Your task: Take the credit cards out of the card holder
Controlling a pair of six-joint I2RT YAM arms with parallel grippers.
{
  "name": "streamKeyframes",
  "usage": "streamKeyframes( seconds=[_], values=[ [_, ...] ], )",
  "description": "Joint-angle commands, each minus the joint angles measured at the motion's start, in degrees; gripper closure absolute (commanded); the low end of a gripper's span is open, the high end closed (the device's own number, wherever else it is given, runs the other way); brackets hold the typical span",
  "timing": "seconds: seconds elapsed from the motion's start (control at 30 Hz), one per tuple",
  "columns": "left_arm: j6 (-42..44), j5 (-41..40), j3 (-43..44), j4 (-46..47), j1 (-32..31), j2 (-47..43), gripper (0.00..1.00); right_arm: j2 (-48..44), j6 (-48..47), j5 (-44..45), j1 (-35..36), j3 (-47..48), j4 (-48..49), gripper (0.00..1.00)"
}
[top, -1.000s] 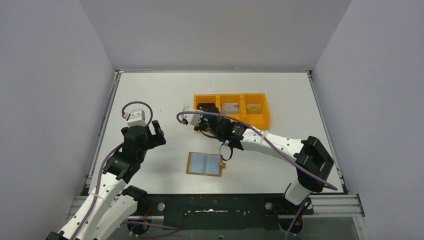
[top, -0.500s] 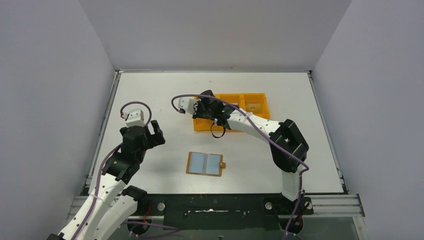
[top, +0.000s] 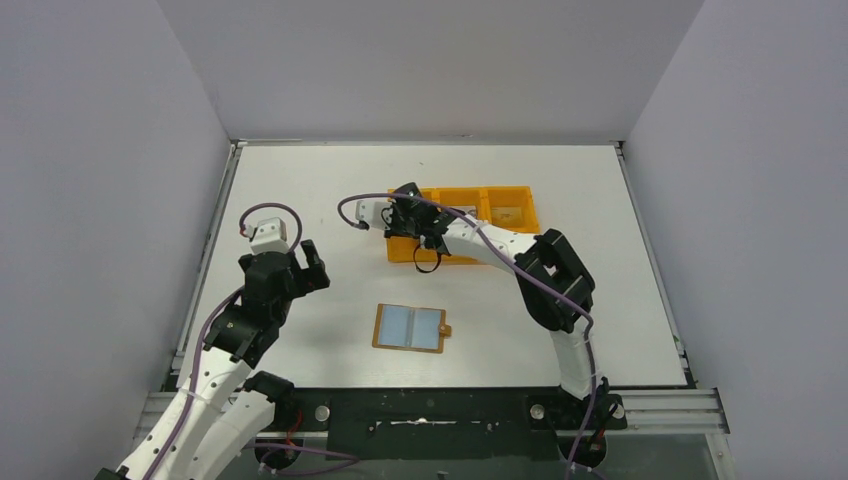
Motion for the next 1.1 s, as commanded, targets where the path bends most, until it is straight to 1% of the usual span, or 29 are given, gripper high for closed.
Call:
streamKeyframes(
  seconds=[0.0, 0.17, 0.27, 0.3, 0.33, 0.43, 0.57, 0.73, 0.9, 1.07],
  values=[
    [0.6, -0.04, 1.15, 3.3, 0.53, -0.69, 0.11, 2.22, -3.56, 0.62, -0.92, 3.9, 2.75, 1.0],
    [0.6, 0.19, 0.99, 3.47, 0.69, -0.72, 0.11, 3.71, -6.31, 1.8, -2.39, 1.91, 9.32, 1.0],
    [0.65, 0.69, 1.07, 3.47, 0.71, -0.54, 0.1, 4.28, -7.64, 1.1, -2.6, 2.05, 8.69, 0.97],
    [0.64, 0.67, 1.01, 3.47, 0.71, -0.53, 0.1, 4.16, -7.63, 0.04, -2.73, 1.79, 8.38, 0.95],
    [0.64, 0.8, 0.98, 3.47, 0.71, -0.53, 0.1, 4.09, -7.4, -1.28, -2.84, 1.76, 7.68, 0.91],
    [0.6, 0.8, 0.98, 3.47, 0.71, -0.56, 0.1, 4.23, -6.87, -3.24, -3.05, 2.05, 5.69, 0.89],
    [0.51, 0.89, 0.84, 3.56, 0.76, -0.37, 0.1, 4.81, -6.3, -4.47, -3.2, 2.72, 2.95, 0.82],
    [0.43, 1.34, 0.9, 3.64, 0.8, 0.0, 0.1, 4.78, -5.56, -4.71, -3.38, 3.25, 0.78, 0.8],
    [0.43, 1.94, 0.87, 3.69, 0.88, 0.56, 0.1, 4.74, -4.13, -4.92, -3.75, 3.56, 0.56, 0.74],
    [0.43, 2.11, 0.9, 3.74, 0.97, 0.62, 0.1, 5.75, 1.08, -2.52, -3.68, 5.19, 2.98, 0.7]
  ],
)
